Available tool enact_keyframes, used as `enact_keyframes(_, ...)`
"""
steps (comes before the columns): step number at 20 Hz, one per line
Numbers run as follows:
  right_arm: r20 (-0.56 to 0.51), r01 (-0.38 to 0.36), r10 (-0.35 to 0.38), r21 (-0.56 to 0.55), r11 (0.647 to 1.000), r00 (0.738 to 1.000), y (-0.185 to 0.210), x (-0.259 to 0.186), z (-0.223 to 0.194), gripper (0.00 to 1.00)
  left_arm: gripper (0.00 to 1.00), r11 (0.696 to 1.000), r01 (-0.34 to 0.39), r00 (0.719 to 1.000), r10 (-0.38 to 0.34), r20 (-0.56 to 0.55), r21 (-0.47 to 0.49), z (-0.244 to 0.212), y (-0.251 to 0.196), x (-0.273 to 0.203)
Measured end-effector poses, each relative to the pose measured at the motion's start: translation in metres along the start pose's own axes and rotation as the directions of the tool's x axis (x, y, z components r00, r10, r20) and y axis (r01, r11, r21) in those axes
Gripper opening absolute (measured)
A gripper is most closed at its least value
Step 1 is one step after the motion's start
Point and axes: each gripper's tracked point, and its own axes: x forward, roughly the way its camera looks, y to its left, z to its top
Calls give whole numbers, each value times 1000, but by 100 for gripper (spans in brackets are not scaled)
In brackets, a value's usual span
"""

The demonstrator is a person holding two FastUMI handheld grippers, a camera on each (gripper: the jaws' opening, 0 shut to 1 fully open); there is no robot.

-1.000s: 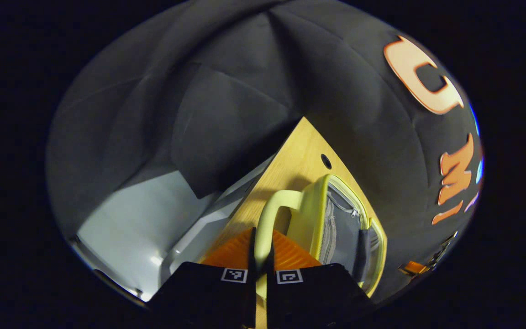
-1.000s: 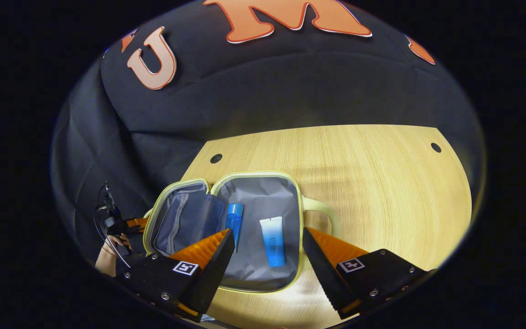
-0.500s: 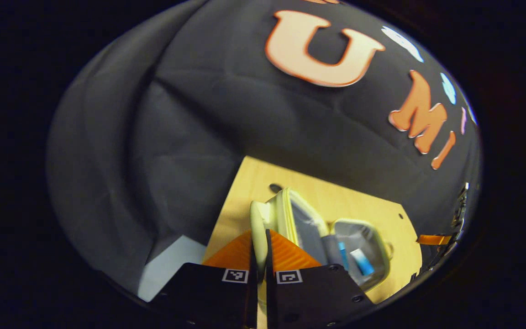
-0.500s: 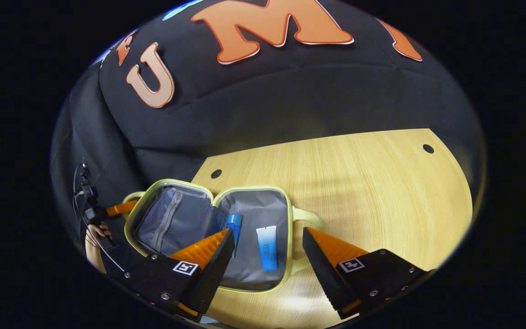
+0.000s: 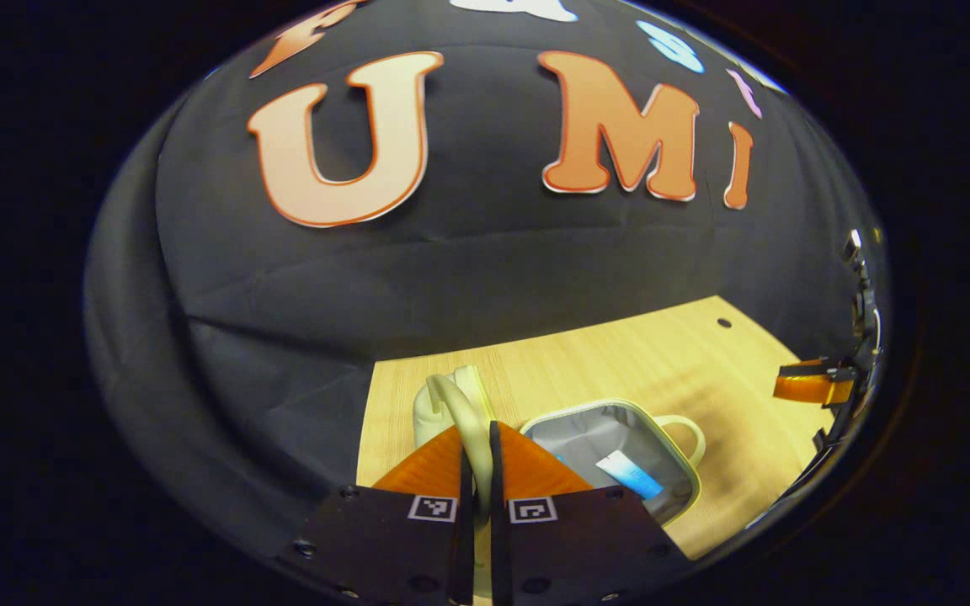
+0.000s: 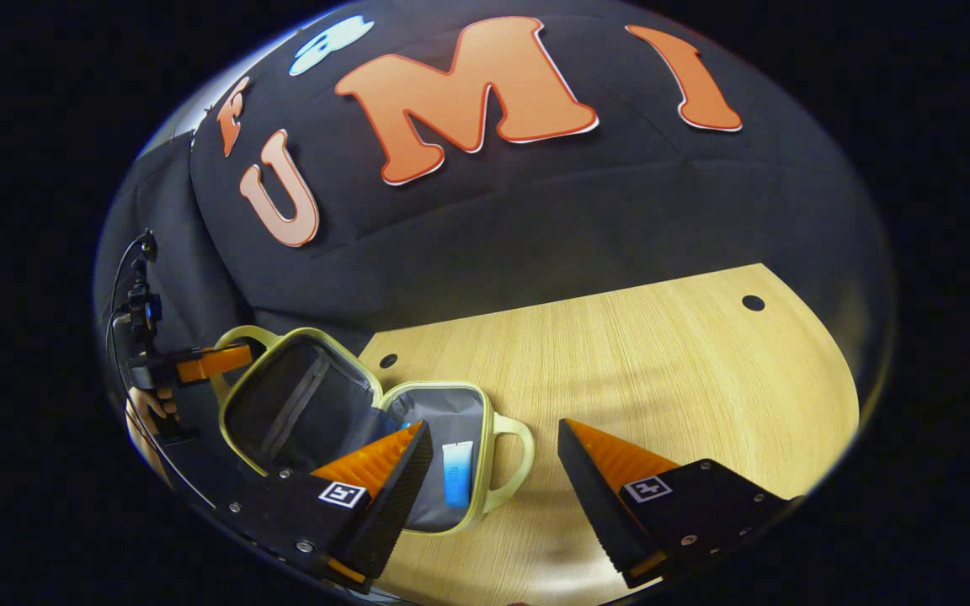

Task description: First open the suitcase, pack the skin care products into it, and then close the suitcase.

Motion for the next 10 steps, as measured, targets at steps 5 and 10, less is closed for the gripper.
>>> enact_keyframes(5, 23, -10, 9, 9, 1000, 1000, -41, -22, 14, 95, 8, 996, -35, 999, 37, -26, 83, 20, -67, 7)
enact_keyframes(10, 35, -16, 15, 16, 1000, 999, -82, -42, 23, 95, 8, 983, -38, 997, 49, -60, 178, 23, -136, 28)
